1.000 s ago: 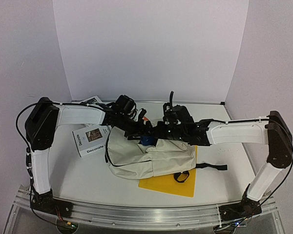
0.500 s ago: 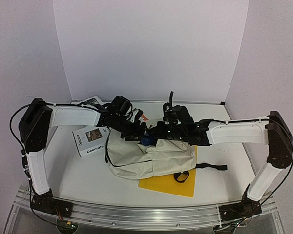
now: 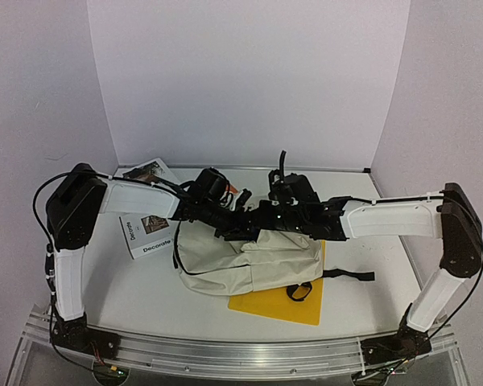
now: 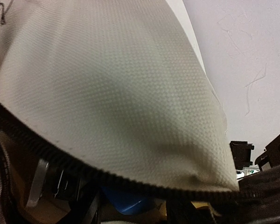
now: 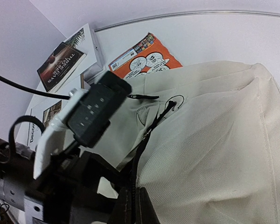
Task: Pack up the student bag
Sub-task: Place the personal item in the student bag, then zip the student bag at the center of the board.
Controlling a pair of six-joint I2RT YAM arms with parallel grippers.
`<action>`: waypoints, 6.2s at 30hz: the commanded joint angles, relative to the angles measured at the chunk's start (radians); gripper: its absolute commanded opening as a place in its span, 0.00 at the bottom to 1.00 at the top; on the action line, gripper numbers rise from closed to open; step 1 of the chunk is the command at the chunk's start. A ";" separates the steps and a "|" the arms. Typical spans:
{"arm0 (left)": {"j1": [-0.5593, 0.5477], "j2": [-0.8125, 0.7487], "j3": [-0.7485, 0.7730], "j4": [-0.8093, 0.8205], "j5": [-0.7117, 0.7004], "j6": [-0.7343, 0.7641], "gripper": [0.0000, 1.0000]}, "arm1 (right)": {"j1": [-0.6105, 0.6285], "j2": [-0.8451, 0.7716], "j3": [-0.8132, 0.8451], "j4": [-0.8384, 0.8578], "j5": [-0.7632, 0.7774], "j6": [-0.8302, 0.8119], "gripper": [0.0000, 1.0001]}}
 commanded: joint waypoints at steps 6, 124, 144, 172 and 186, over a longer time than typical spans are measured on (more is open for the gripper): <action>-0.035 0.056 0.038 0.228 0.038 -0.076 0.45 | 0.012 -0.023 0.046 0.094 -0.007 0.012 0.00; 0.206 -0.028 -0.006 0.060 -0.008 -0.044 0.77 | -0.062 0.233 0.233 -0.189 -0.234 -0.047 0.19; 0.174 0.103 0.015 0.164 0.024 -0.087 0.37 | -0.197 0.381 0.506 -0.238 -0.314 -0.085 0.29; 0.174 -0.015 -0.258 0.572 -0.107 -0.150 0.00 | -0.211 0.472 0.542 -0.398 -0.422 -0.067 0.30; 0.166 0.002 -0.251 0.503 -0.084 -0.121 0.00 | -0.230 0.481 0.561 -0.543 -0.255 -0.084 0.35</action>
